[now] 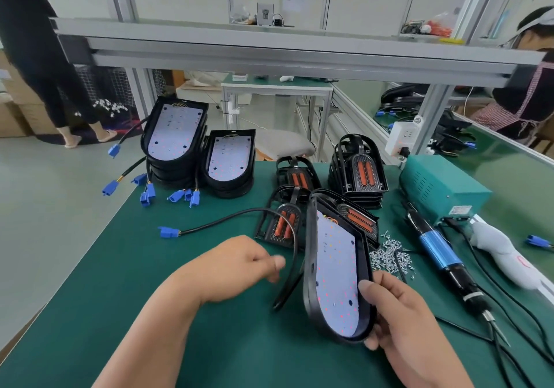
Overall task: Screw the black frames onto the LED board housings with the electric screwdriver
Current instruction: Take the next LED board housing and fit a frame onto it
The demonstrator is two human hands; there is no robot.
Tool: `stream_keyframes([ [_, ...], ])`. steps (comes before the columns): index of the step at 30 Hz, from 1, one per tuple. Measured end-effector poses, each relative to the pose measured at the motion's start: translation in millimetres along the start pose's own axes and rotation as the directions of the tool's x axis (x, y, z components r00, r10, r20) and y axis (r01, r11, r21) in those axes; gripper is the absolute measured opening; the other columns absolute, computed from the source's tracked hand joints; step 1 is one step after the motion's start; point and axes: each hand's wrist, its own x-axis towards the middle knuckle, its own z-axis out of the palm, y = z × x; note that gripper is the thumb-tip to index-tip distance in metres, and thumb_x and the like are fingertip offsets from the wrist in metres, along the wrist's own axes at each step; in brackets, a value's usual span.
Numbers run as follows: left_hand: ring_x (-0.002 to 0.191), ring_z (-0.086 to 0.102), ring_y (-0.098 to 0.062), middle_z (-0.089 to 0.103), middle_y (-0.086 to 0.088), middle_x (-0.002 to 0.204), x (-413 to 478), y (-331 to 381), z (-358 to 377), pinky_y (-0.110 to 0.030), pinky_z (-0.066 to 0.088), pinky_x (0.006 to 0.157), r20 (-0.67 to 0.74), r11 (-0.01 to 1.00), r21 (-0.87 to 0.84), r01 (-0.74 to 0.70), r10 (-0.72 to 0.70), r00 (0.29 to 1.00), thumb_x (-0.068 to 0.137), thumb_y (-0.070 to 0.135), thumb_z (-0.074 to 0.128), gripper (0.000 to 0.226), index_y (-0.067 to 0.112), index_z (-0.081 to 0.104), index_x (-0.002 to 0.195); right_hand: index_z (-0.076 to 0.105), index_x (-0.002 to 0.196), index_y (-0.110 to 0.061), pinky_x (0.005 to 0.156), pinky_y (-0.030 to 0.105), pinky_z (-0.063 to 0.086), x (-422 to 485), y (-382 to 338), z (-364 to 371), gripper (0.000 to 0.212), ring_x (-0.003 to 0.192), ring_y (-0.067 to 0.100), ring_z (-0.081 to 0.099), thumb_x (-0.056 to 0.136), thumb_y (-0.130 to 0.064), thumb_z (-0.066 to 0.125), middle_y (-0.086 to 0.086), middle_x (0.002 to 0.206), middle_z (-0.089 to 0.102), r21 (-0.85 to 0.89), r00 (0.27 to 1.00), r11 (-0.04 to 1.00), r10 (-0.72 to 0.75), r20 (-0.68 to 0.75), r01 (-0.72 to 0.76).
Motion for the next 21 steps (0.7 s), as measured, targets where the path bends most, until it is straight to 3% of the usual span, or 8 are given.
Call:
stream_keyframes([
  [3, 0.052, 0.036, -0.009, 0.039, 0.013, 0.056, -1, 6, 1, -0.02, 0.03, 0.05, -0.066, 0.938, -0.344, -0.034, 0.012, 0.998, 0.09, 0.081, 0.053, 0.068, 0.018, 0.077, 0.081, 0.052, 0.084, -0.004, 0.036, 0.029, 0.042, -2, -2, 5, 0.024, 0.045, 0.025, 0.045, 0.089, -0.013, 0.074, 0.022, 0.067, 0.054, 0.014, 0.999, 0.999, 0.029, -0.023, -0.029],
  [5, 0.059, 0.025, -0.016, 0.029, 0.006, 0.065, 0, 9, 3, -0.026, 0.022, 0.051, -0.048, 0.908, -0.411, -0.082, 0.068, 0.997, 0.079, 0.087, 0.061, 0.078, 0.01, 0.056, 0.069, 0.05, 0.088, -0.004, 0.037, 0.03, 0.049, -4, -3, 9, 0.033, 0.047, 0.027, 0.054, 0.078, -0.018, 0.078, 0.024, 0.067, 0.058, 0.019, 0.999, 0.999, 0.048, -0.011, -0.048],
  [9, 0.063, 0.026, -0.017, 0.029, 0.008, 0.063, 0, 10, 5, -0.028, 0.021, 0.054, 0.009, 0.961, -0.259, -0.095, 0.101, 0.995, 0.084, 0.062, 0.077, 0.048, 0.021, 0.061, 0.066, 0.049, 0.093, -0.002, 0.042, 0.033, 0.056, -9, -3, 7, 0.044, 0.06, 0.037, 0.07, 0.069, -0.018, 0.083, 0.033, 0.08, 0.067, -0.003, 0.993, 0.994, 0.109, 0.047, -0.109],
  [13, 0.064, 0.02, -0.021, 0.021, -0.004, 0.067, 4, 5, 6, -0.033, 0.017, 0.055, -0.008, 0.99, -0.136, -0.032, 0.031, 0.999, 0.09, 0.034, 0.069, 0.051, 0.011, 0.029, 0.068, 0.05, 0.104, 0.005, 0.045, 0.033, 0.056, -10, -5, -3, 0.053, 0.078, 0.044, 0.076, 0.083, -0.02, 0.092, 0.025, 0.096, 0.074, -0.17, 0.944, 0.963, 0.245, 0.22, -0.21],
  [15, 0.066, 0.019, -0.023, 0.02, -0.007, 0.07, 4, 3, 4, -0.037, 0.016, 0.056, 0.007, 0.993, -0.113, -0.018, 0.019, 1.0, 0.088, 0.029, 0.065, 0.047, 0.01, 0.026, 0.07, 0.052, 0.107, 0.001, 0.048, 0.027, 0.053, -11, -10, -12, 0.05, 0.074, 0.033, 0.076, 0.087, -0.036, 0.08, 0.021, 0.102, 0.077, -0.362, 0.887, 0.915, 0.306, 0.345, -0.175],
  [18, 0.066, 0.019, -0.023, 0.021, -0.009, 0.071, 3, -1, 1, -0.04, 0.016, 0.058, 0.046, 0.999, -0.052, -0.014, 0.016, 0.999, 0.089, 0.028, 0.062, 0.044, 0.011, 0.025, 0.069, 0.065, 0.092, -0.016, 0.046, 0.02, 0.045, -10, -31, -32, 0.031, 0.061, 0.017, 0.068, 0.09, -0.046, 0.073, 0.016, 0.097, 0.08, -0.575, 0.816, 0.818, 0.343, 0.466, -0.016],
  [21, 0.064, 0.02, -0.021, 0.021, -0.01, 0.071, 5, -3, 1, -0.039, 0.016, 0.057, 0.068, 1.0, -0.024, -0.013, 0.015, 0.998, 0.09, 0.03, 0.063, 0.046, 0.011, 0.026, 0.069, 0.066, 0.076, -0.02, 0.041, 0.019, 0.035, -2, -53, -53, 0.033, 0.047, 0.015, 0.059, 0.086, -0.05, 0.075, 0.016, 0.079, 0.075, -0.566, 0.892, 0.82, 0.196, 0.408, 0.078],
])
